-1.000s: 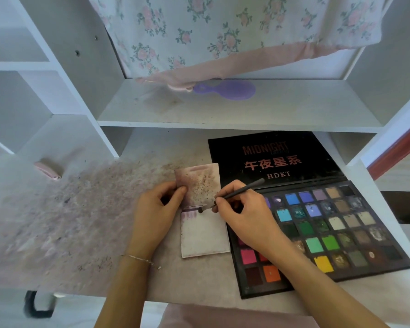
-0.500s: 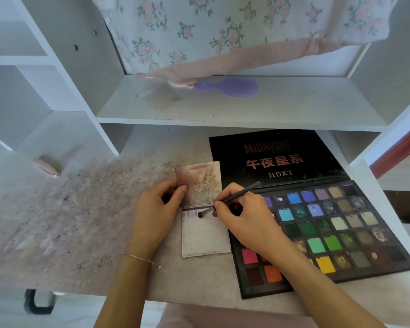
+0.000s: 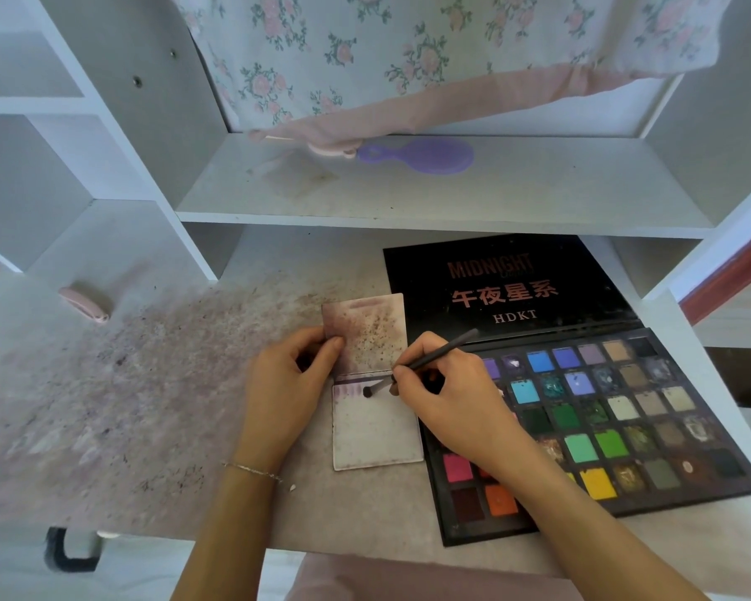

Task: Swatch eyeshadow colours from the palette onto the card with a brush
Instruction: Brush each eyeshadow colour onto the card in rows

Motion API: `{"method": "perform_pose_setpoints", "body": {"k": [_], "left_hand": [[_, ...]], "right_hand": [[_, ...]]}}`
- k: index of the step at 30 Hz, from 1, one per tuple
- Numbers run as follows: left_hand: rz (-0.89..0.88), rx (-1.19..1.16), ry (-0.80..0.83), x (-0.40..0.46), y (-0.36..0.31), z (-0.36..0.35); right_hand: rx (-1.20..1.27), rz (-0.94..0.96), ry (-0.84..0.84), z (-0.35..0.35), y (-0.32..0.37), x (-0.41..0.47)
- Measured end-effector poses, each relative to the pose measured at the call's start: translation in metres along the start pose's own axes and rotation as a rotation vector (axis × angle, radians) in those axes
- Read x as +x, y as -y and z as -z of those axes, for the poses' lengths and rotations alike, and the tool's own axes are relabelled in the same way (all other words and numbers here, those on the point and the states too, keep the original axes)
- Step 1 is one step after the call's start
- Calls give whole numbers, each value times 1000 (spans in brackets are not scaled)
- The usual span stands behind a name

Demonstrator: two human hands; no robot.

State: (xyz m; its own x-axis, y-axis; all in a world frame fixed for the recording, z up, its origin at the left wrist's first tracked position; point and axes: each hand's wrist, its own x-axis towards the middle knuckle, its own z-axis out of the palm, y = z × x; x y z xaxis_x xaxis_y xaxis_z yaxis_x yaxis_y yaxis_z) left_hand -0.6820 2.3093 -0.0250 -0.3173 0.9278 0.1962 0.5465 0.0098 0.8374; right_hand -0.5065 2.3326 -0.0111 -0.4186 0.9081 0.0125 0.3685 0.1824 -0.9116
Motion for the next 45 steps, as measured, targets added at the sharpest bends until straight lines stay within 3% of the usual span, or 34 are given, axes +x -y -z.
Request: {"method": "perform_pose_setpoints", "body": {"k": [29,35,45], "left_hand": [[5,17,4,0,-1,0],[2,18,16,0,-2,1],[21,5,15,1,1,0]], "right_hand": [[-15,23,24,0,-2,1],[148,59,-115,3,1,0],[307,80,-199,23,-3,-10]]}}
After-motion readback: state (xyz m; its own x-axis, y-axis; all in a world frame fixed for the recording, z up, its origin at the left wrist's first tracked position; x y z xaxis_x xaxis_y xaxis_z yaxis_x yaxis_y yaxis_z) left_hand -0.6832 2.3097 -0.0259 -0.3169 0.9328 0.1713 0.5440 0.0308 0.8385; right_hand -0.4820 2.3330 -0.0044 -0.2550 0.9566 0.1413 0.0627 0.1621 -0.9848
